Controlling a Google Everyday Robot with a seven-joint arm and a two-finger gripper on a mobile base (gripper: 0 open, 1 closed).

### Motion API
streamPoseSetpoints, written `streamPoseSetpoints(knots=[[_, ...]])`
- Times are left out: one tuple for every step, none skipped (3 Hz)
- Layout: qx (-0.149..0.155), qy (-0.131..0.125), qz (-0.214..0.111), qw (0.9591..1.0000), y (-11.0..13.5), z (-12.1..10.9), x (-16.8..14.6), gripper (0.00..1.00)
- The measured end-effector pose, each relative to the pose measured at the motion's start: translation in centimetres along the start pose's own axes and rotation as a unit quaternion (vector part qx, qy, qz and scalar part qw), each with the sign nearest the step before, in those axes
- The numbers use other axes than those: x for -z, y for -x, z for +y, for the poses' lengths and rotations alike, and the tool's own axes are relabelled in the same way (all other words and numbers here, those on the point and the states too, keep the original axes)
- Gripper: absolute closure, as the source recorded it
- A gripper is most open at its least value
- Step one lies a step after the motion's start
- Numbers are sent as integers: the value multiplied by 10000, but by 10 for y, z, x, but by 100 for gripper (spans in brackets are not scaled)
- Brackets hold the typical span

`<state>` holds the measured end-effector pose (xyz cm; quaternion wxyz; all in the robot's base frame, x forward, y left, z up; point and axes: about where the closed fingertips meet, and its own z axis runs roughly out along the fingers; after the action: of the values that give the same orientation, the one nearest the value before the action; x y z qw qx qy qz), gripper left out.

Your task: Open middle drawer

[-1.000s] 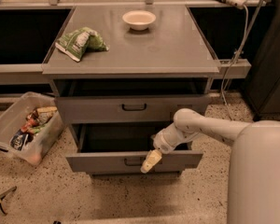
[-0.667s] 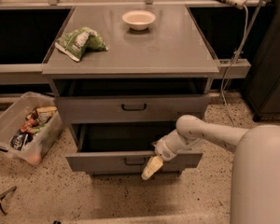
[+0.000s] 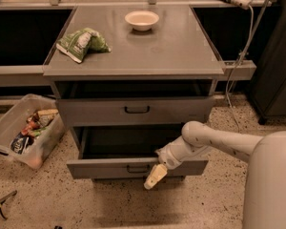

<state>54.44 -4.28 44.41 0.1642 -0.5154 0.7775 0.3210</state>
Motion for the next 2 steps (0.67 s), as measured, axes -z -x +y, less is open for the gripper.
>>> streamPoseSetpoints(knots=[[68, 248, 98, 9996, -4, 23, -5, 0], [-125, 443, 31, 9989, -14, 55, -2, 0]])
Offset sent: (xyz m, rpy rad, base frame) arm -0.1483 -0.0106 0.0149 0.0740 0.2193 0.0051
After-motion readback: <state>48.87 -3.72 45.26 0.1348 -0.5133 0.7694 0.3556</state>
